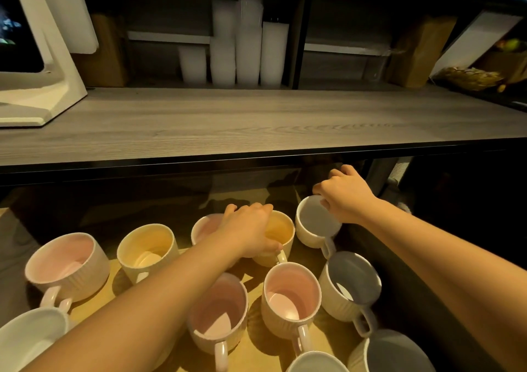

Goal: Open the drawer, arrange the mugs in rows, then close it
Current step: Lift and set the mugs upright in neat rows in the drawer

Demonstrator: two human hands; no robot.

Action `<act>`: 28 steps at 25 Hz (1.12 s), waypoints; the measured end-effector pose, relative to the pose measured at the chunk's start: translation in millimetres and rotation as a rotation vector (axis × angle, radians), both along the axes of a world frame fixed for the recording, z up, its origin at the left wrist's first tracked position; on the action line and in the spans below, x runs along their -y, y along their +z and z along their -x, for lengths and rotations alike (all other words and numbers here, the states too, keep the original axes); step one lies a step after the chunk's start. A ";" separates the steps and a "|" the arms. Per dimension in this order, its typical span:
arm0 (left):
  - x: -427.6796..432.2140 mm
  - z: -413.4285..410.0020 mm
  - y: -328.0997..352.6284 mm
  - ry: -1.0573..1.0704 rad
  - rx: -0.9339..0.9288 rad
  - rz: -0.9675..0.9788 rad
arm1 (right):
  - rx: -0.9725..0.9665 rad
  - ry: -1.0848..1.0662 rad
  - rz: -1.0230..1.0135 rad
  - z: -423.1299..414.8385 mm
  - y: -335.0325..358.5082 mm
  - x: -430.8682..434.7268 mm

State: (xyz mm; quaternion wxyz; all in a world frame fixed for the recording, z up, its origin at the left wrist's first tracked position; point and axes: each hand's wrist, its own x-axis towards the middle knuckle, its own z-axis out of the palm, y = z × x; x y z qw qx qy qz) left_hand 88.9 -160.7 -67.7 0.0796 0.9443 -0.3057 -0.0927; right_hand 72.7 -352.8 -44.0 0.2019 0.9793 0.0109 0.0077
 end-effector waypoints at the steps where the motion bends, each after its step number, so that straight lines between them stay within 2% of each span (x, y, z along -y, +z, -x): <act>1: 0.2 0.3 0.2 -0.003 0.005 -0.002 | -0.016 0.005 0.017 -0.8 -2.2 -1.5; 13: -1.7 -0.4 -4.7 -0.012 0.030 0.011 | -0.127 0.006 0.142 0.4 -7.6 -2.9; 16: -2.2 -0.3 -5.5 -0.014 0.039 0.018 | -0.125 0.045 0.025 2.8 -8.7 -2.5; 23: -0.8 0.1 -4.9 -0.013 0.043 0.006 | -0.434 -0.051 -0.242 -6.3 0.2 -4.2; 25: -1.0 -0.8 -4.3 -0.009 0.044 0.005 | -0.484 -0.030 -0.210 -7.3 0.8 -6.2; 28: 0.9 0.3 -3.4 -0.014 0.040 -0.006 | -0.371 0.025 -0.092 -8.3 -3.6 -7.5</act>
